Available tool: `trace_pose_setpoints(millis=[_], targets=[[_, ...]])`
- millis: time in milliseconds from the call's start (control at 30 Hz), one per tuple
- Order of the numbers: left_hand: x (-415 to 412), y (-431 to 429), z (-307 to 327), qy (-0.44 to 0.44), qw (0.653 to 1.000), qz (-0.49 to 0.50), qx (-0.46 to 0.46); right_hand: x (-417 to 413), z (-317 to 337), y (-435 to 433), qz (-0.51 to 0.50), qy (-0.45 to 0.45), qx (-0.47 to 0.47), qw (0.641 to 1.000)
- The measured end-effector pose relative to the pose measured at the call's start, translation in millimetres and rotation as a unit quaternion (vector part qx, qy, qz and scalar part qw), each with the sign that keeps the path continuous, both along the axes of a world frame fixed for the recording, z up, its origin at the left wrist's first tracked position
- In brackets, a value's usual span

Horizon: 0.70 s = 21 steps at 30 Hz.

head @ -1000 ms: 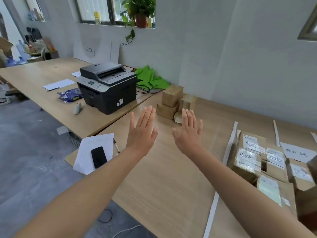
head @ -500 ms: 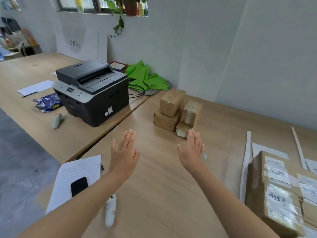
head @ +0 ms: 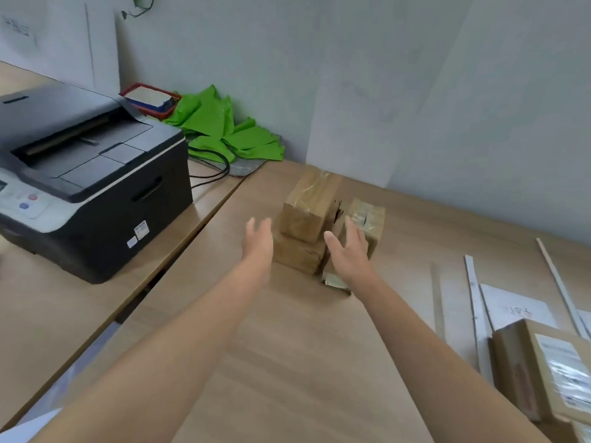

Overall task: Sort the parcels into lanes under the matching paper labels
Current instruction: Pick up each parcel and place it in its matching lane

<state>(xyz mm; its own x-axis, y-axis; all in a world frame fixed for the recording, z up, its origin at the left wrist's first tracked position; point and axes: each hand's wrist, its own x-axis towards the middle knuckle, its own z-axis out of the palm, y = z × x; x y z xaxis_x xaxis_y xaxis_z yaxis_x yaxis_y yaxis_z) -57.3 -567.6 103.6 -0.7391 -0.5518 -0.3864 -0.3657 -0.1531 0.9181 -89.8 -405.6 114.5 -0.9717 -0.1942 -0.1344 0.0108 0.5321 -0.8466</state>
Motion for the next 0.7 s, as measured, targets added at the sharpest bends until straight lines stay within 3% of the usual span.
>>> trace_pose_setpoints(millis=[133,300,400,500,700], targets=[[-78,-7,1,0.048,0.998,-0.043,-0.028,-56,-8,-40,-0.021,-0.071,-0.039,0.996],[-132,-24,-40,0.015,0.993,-0.091,-0.075,-109,-39,-61,-0.078,-0.139,-0.087,0.983],[-129,-21,-63,0.006,0.985,-0.135,-0.103,-122,-64,-69,-0.151,-0.22,-0.151,0.952],[-120,-19,-65,0.023,0.988,-0.133,-0.079,-126,-95,-74,-0.155,-0.276,-0.271,0.909],[-60,-17,-40,0.013,0.997,-0.058,-0.053,-81,-70,-73,-0.061,-0.256,-0.279,0.923]])
